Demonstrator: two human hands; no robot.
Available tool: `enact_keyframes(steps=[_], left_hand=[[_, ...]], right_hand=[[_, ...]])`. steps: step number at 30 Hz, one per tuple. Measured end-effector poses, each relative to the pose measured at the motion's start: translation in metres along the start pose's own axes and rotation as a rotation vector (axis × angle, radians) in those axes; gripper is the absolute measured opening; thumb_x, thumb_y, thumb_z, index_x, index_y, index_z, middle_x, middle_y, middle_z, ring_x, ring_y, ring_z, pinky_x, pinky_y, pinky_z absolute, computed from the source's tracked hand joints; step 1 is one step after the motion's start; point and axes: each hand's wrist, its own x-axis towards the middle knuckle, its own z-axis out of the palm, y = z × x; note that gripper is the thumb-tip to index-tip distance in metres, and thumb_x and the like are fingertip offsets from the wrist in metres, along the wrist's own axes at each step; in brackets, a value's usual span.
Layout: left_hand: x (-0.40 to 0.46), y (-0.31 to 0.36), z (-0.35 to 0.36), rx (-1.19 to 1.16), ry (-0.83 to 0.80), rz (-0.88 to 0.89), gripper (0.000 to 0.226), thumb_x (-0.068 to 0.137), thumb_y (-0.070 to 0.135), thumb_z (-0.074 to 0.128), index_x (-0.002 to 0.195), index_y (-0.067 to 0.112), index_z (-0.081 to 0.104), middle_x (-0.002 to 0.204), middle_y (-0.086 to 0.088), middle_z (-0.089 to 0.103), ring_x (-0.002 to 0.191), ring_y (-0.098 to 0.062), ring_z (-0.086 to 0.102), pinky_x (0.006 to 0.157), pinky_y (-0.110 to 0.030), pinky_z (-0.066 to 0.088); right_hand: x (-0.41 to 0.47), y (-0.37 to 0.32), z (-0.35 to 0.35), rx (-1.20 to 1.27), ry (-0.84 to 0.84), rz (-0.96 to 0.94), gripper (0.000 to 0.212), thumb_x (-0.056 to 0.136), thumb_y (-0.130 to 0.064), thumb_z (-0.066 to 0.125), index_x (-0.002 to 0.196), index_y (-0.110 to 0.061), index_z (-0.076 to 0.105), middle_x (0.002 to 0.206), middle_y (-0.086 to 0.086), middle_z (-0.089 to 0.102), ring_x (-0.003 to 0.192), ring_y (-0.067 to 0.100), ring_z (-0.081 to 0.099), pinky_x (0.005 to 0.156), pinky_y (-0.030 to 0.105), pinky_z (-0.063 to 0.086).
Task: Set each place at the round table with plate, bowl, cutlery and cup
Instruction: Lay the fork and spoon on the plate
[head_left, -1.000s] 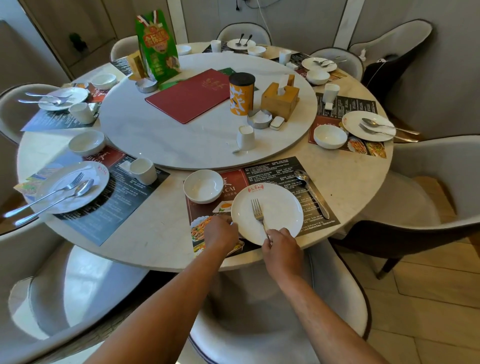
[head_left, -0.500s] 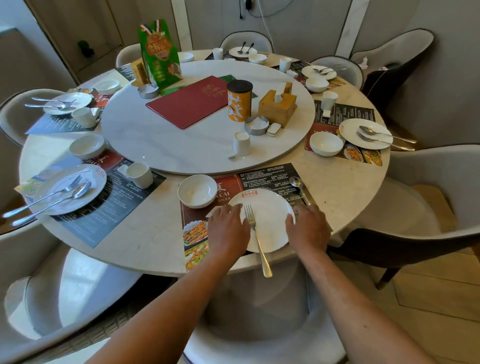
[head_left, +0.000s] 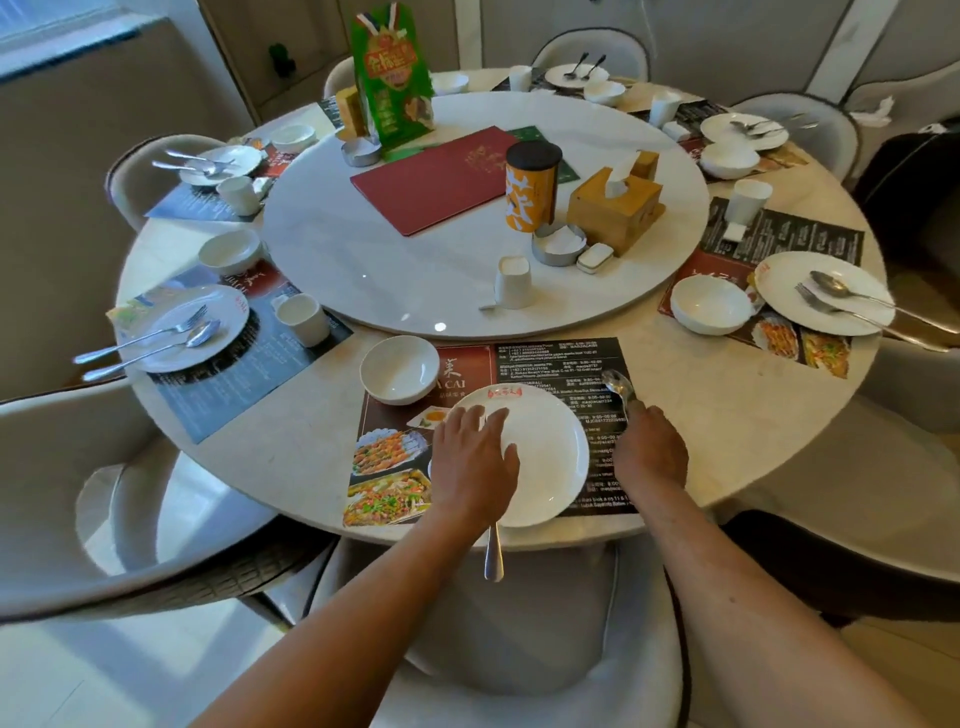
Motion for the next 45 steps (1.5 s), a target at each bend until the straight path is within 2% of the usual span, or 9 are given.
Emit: enact_keyframes(steps=[3, 6, 9, 11, 13, 17, 23, 33, 45], left_hand=[[-0.004, -0.005, 0.000, -0.011, 0.011, -0.051, 0.053, 0.102, 0.043, 0.045, 0.152, 0.029, 0.036, 0.159, -0.003, 0.036, 0.149, -0.028, 0.024, 0.123, -0.048, 0.021], [-0.010, -0.009, -0.001, -0.014, 0.030, -0.074, 0.052, 0.102, 0.045, 0.045, 0.152, 0.031, 0.036, 0.159, -0.003, 0.036, 0.149, -0.028, 0.025, 0.123, -0.048, 0.022], [-0.016, -0.019, 0.000, -0.023, 0.032, -0.082, 0.052, 0.102, 0.048, 0.043, 0.151, 0.032, 0.035, 0.158, -0.001, 0.036, 0.149, -0.027, 0.025, 0.123, -0.049, 0.022], [-0.020, -0.025, 0.001, -0.024, 0.021, -0.083, 0.053, 0.102, 0.048, 0.042, 0.152, 0.032, 0.034, 0.159, -0.001, 0.035, 0.149, -0.026, 0.024, 0.123, -0.048, 0.021], [-0.024, -0.030, -0.001, -0.012, 0.008, -0.086, 0.053, 0.102, 0.047, 0.043, 0.152, 0.033, 0.033, 0.159, -0.001, 0.034, 0.150, -0.026, 0.023, 0.123, -0.048, 0.020], [-0.033, -0.035, -0.004, -0.006, 0.024, -0.102, 0.052, 0.102, 0.047, 0.043, 0.151, 0.034, 0.035, 0.159, -0.001, 0.035, 0.150, -0.026, 0.024, 0.124, -0.047, 0.019], [-0.046, -0.042, -0.007, 0.012, 0.021, -0.066, 0.052, 0.102, 0.046, 0.043, 0.152, 0.033, 0.035, 0.158, -0.003, 0.036, 0.150, -0.026, 0.023, 0.124, -0.047, 0.017], [-0.048, -0.043, -0.013, 0.019, 0.014, 0.004, 0.052, 0.102, 0.047, 0.044, 0.152, 0.034, 0.034, 0.158, -0.001, 0.036, 0.149, -0.025, 0.025, 0.124, -0.048, 0.020], [-0.045, -0.048, -0.022, 0.007, 0.011, 0.036, 0.049, 0.103, 0.046, 0.043, 0.150, 0.034, 0.037, 0.158, -0.001, 0.036, 0.149, -0.025, 0.026, 0.123, -0.050, 0.020]], right_hand=[[0.003, 0.003, -0.002, 0.048, 0.000, -0.002, 0.033, 0.100, -0.014, 0.044, 0.132, -0.013, 0.050, 0.117, 0.014, 0.060, 0.102, 0.032, 0.060, 0.081, 0.039, 0.048], [-0.010, -0.001, -0.005, 0.293, 0.051, 0.069, 0.038, 0.095, -0.008, 0.049, 0.132, -0.018, 0.052, 0.117, 0.011, 0.063, 0.102, 0.030, 0.061, 0.079, 0.038, 0.051], [-0.043, -0.017, -0.006, 0.521, 0.113, 0.070, 0.041, 0.093, -0.003, 0.053, 0.131, -0.018, 0.062, 0.117, 0.006, 0.067, 0.103, 0.024, 0.063, 0.071, 0.025, 0.046], [-0.065, -0.029, -0.002, 0.604, 0.085, 0.071, 0.040, 0.092, 0.000, 0.055, 0.127, -0.017, 0.066, 0.107, 0.006, 0.070, 0.091, 0.018, 0.063, 0.061, 0.016, 0.038], [-0.084, -0.038, 0.008, 0.636, 0.032, 0.085, 0.038, 0.091, 0.001, 0.056, 0.124, -0.016, 0.068, 0.088, -0.001, 0.067, 0.077, 0.012, 0.060, 0.058, 0.016, 0.038], [-0.110, -0.050, 0.029, 0.604, 0.002, 0.069, 0.041, 0.089, -0.002, 0.056, 0.124, -0.019, 0.071, 0.092, 0.004, 0.074, 0.085, 0.022, 0.067, 0.075, 0.030, 0.054], [-0.126, -0.059, 0.044, 0.522, 0.037, 0.059, 0.040, 0.092, -0.003, 0.056, 0.128, -0.017, 0.068, 0.113, 0.008, 0.072, 0.103, 0.027, 0.067, 0.082, 0.033, 0.056], [-0.134, -0.064, 0.042, 0.328, 0.029, 0.039, 0.036, 0.095, -0.010, 0.054, 0.128, -0.020, 0.066, 0.114, 0.006, 0.058, 0.098, 0.025, 0.061, 0.076, 0.038, 0.057], [-0.135, -0.065, 0.026, 0.164, -0.025, 0.008, 0.031, 0.095, -0.027, 0.057, 0.125, -0.023, 0.065, 0.117, 0.002, 0.059, 0.099, 0.023, 0.062, 0.077, 0.035, 0.053]])
